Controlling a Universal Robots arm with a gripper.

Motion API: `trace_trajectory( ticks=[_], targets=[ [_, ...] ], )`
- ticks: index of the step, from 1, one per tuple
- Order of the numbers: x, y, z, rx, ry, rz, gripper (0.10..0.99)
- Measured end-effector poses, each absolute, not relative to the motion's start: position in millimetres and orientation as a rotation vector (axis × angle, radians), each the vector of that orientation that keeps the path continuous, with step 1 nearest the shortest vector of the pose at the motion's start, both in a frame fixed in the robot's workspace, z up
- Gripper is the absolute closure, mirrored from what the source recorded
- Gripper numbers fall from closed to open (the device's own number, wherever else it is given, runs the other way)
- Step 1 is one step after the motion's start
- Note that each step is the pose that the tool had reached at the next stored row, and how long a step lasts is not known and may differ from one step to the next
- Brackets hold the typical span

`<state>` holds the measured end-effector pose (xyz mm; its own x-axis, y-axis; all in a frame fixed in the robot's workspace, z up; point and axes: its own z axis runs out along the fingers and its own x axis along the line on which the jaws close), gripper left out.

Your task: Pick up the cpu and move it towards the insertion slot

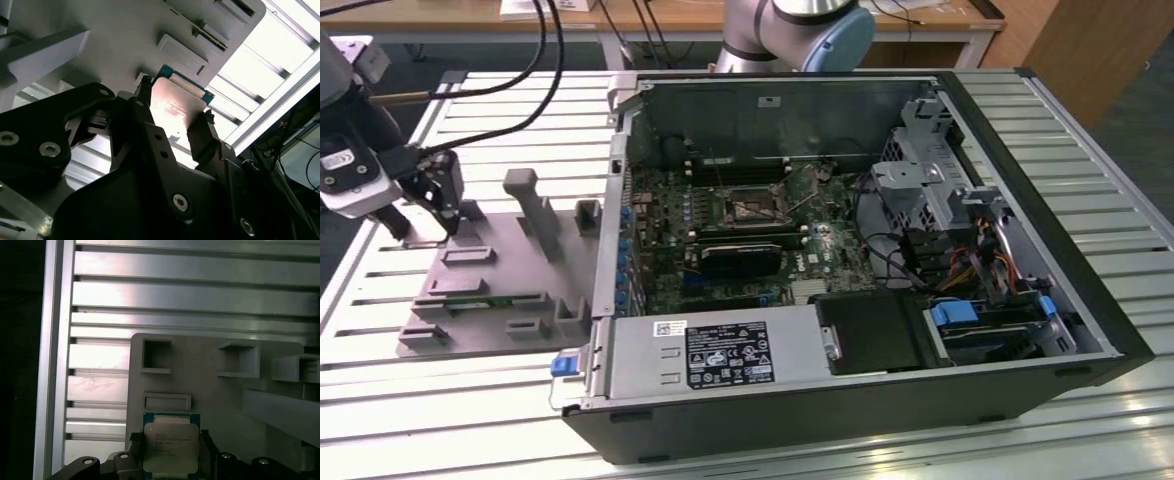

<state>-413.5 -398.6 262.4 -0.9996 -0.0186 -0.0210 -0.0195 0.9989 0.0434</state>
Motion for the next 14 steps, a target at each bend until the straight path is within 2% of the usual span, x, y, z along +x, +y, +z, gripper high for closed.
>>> trace_trajectory(
  ticks=[14],
  targets=[
    [-413.5, -398.1, 305.6, -0.030, 3.118, 0.068, 0.549]
  ],
)
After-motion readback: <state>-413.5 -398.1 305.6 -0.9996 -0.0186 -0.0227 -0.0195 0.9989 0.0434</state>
